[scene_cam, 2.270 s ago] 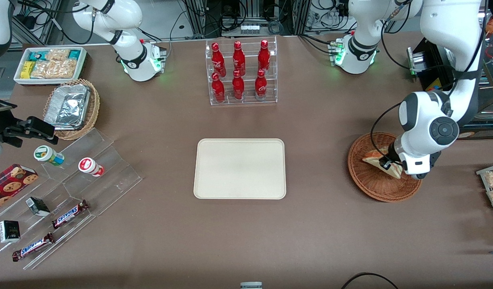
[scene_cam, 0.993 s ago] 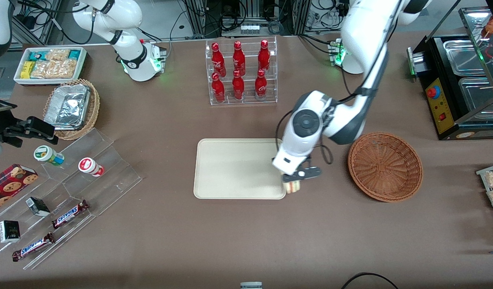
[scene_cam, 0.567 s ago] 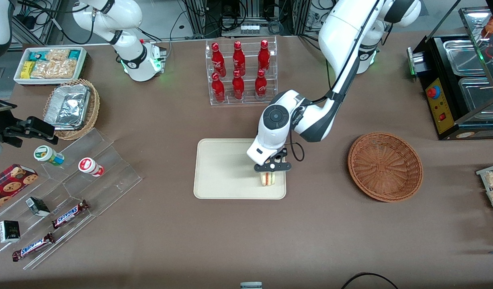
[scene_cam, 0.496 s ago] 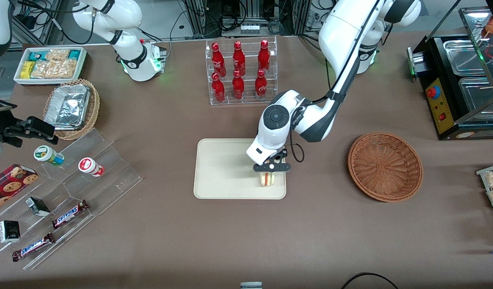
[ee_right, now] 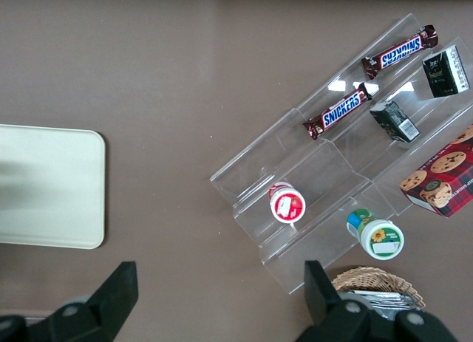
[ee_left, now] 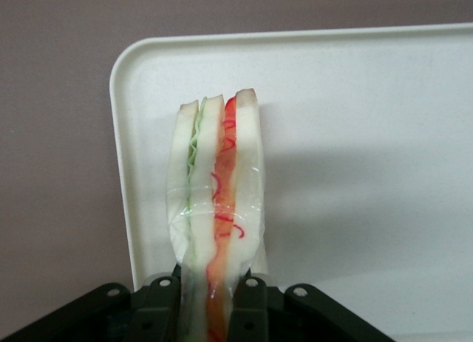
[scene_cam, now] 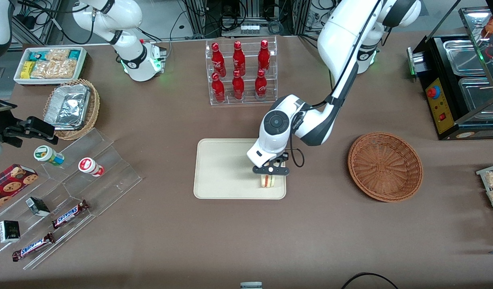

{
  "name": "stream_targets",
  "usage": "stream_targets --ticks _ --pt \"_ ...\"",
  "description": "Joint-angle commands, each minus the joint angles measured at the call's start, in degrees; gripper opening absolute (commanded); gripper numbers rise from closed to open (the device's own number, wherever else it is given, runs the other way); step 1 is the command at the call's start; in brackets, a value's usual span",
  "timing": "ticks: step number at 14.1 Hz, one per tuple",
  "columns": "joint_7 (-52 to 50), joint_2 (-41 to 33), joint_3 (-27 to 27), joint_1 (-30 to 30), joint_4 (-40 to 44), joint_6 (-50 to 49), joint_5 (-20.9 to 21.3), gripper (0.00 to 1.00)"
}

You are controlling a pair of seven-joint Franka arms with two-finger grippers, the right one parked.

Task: Place sandwich from basket to tray
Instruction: 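Lower the sandwich onto the tray and open the left gripper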

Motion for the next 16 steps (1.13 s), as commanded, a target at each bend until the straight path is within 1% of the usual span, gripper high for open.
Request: stream_targets --ticks 1,5,8,11,12,13,14,15,16 --pt "0.7 1.4 0.1 -0.3 2.5 -0.5 -0.6 0.29" --pt "0.7 1.3 0.1 -0.3 2.6 -0.5 -0.7 0.31" --pt "0.8 2.0 0.1 -1.0 2.5 -0.4 -0.4 0.38" --pt "0.2 2.1 0.1 -1.1 2.6 0.2 -0.5 0.49" --pt "0.1 2.1 0.1 -1.1 2.6 0.4 -0.6 0.55" --pt "0.4 2.1 0.1 -1.1 2.6 0.4 -0.5 0.72" --pt "0.2 2.0 0.1 -1.1 2.6 0.4 -0.5 0.76" --pt "0.1 1.7 0.1 -1.1 2.6 0.6 -0.8 0.91" --pt "0.0 1.2 0.2 -1.0 2.6 0.7 -0.9 1.00"
